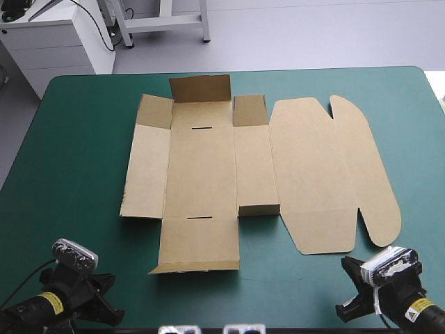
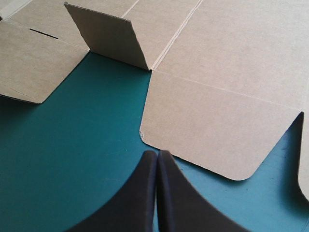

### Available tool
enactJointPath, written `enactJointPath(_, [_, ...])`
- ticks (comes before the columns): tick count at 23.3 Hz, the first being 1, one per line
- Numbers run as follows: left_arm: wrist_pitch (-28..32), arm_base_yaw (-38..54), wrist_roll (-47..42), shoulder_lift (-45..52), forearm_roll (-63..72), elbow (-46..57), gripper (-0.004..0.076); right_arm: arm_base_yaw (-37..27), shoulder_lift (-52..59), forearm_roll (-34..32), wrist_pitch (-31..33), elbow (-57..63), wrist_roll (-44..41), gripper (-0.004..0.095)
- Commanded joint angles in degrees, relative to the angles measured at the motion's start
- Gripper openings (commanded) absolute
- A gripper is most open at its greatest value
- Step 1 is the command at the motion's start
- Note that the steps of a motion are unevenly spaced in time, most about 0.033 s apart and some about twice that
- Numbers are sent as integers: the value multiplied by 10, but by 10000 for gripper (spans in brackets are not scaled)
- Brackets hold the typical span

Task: Fold the box

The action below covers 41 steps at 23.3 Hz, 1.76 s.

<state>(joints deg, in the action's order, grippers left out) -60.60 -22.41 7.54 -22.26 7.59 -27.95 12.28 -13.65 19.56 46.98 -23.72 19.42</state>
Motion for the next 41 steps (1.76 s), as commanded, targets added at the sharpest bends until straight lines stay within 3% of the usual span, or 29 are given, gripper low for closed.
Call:
enactJointPath(1, [26, 0, 1, -5, 11, -16, -8, 0, -6, 7, -37, -14, 2, -14])
enactJointPath(20, [29, 0, 0, -5, 9, -16, -8, 0, -6, 7, -37, -14, 2, -14])
enactJointPath(25, [37, 0, -8, -9, 15, -66, -8, 0, -6, 7, -37, -14, 2, -14])
enactJointPath(28, [39, 0, -53, -58, 15, -133, -8, 0, -6, 7, -37, -14, 4, -14])
enactJointPath(41, [76, 0, -69, -345, -50, -325, -4, 0, -6, 0, -37, -14, 10, -14])
